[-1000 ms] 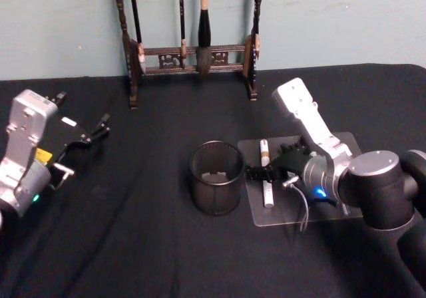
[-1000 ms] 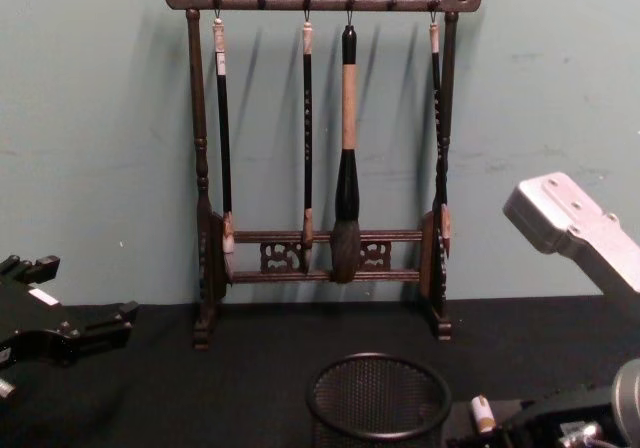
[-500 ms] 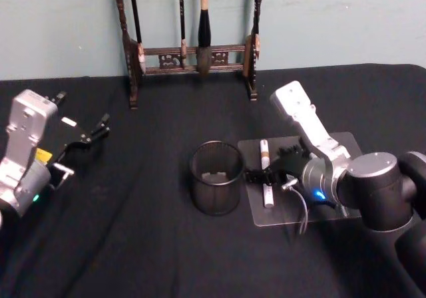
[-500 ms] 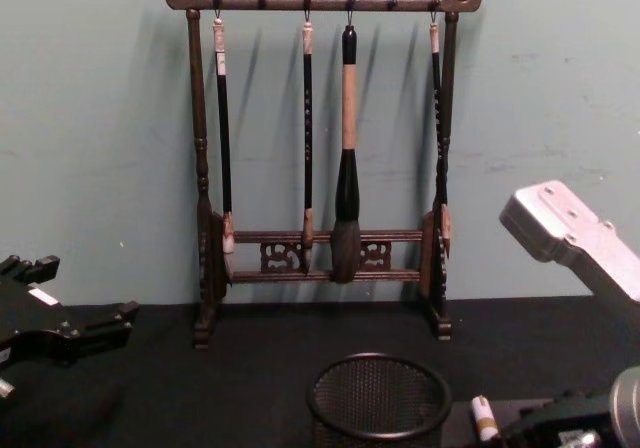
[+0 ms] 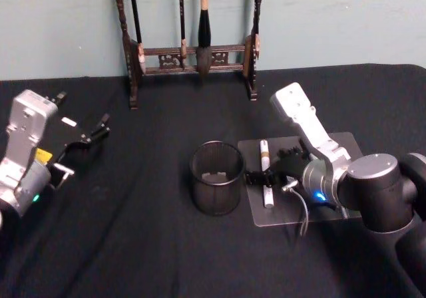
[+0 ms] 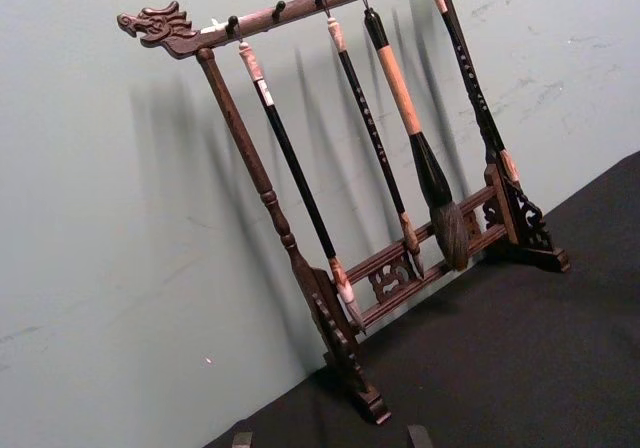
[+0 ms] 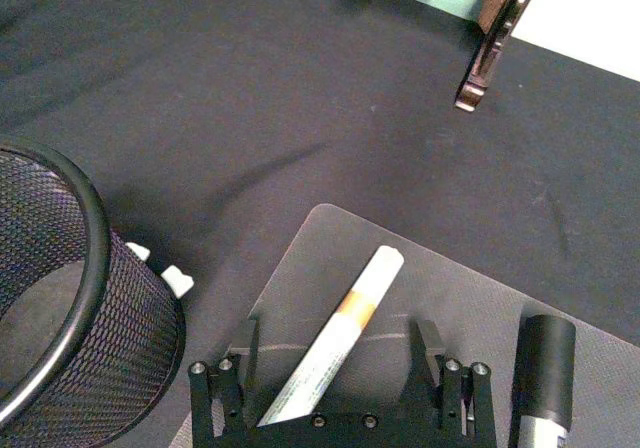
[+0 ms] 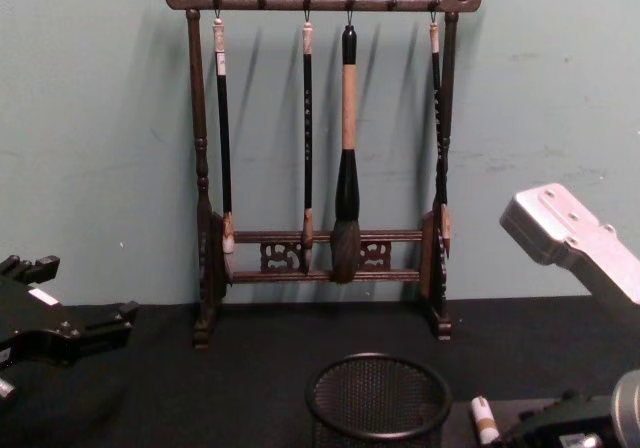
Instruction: Pick up the water-based marker from the table and place it into the pen holder.
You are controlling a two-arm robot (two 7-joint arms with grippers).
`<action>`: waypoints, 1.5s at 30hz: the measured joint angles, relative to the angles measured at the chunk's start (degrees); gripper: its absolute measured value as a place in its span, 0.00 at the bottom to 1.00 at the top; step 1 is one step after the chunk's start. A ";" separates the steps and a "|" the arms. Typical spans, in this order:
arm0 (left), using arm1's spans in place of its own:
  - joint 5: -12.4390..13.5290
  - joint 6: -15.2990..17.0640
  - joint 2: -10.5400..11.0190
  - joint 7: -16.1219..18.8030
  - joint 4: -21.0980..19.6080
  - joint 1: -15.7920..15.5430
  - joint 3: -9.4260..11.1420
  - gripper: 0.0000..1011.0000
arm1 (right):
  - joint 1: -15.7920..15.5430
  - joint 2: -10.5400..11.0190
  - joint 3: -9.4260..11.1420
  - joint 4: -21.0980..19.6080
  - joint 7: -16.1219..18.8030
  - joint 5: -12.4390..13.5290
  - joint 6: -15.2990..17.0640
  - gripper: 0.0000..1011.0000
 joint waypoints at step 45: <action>0.00 0.00 0.00 0.00 0.00 0.00 0.00 0.99 | 0.12 0.11 -0.15 0.00 -0.18 0.25 -0.04 0.18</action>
